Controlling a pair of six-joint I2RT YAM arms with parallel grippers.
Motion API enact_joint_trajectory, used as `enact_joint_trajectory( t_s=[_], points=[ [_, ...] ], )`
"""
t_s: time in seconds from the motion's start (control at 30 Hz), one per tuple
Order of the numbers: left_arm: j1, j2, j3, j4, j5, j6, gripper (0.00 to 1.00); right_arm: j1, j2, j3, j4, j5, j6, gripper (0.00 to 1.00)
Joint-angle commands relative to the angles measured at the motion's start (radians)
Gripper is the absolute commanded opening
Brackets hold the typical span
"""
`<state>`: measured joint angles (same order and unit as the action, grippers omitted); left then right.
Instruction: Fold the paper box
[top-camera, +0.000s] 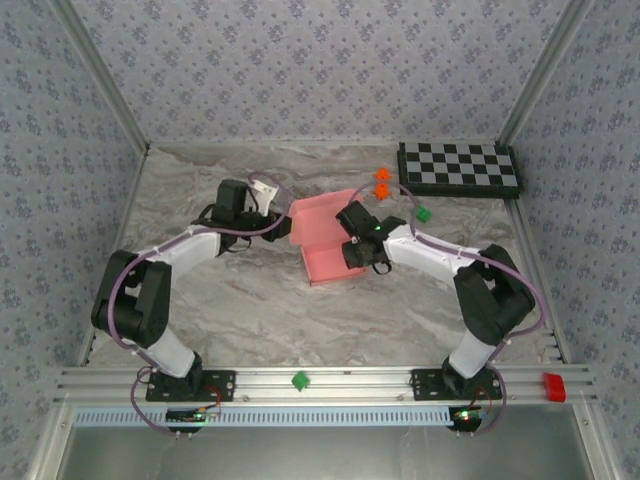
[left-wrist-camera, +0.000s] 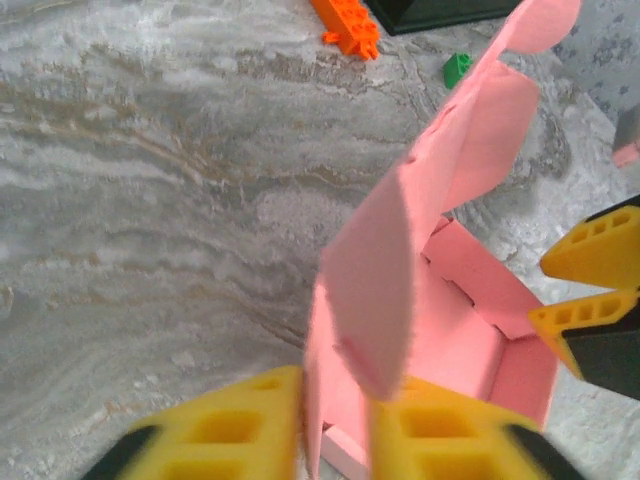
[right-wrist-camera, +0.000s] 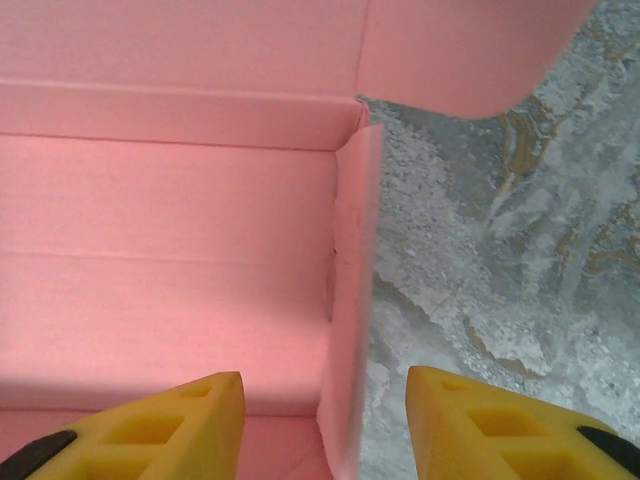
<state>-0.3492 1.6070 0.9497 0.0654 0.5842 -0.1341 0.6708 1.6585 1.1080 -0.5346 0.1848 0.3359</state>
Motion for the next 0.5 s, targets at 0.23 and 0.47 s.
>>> enact_joint_trajectory(
  t_s=[0.23,0.47],
  points=[
    [-0.005,-0.091,0.048,-0.047,-0.060,0.064,0.52,-0.075,-0.170,-0.121,0.103,-0.042,0.056,0.48],
    [0.026,-0.165,0.086,-0.155,-0.185,0.056,0.54,-0.149,-0.236,-0.190,0.129,-0.080,0.069,0.48]
  ],
)
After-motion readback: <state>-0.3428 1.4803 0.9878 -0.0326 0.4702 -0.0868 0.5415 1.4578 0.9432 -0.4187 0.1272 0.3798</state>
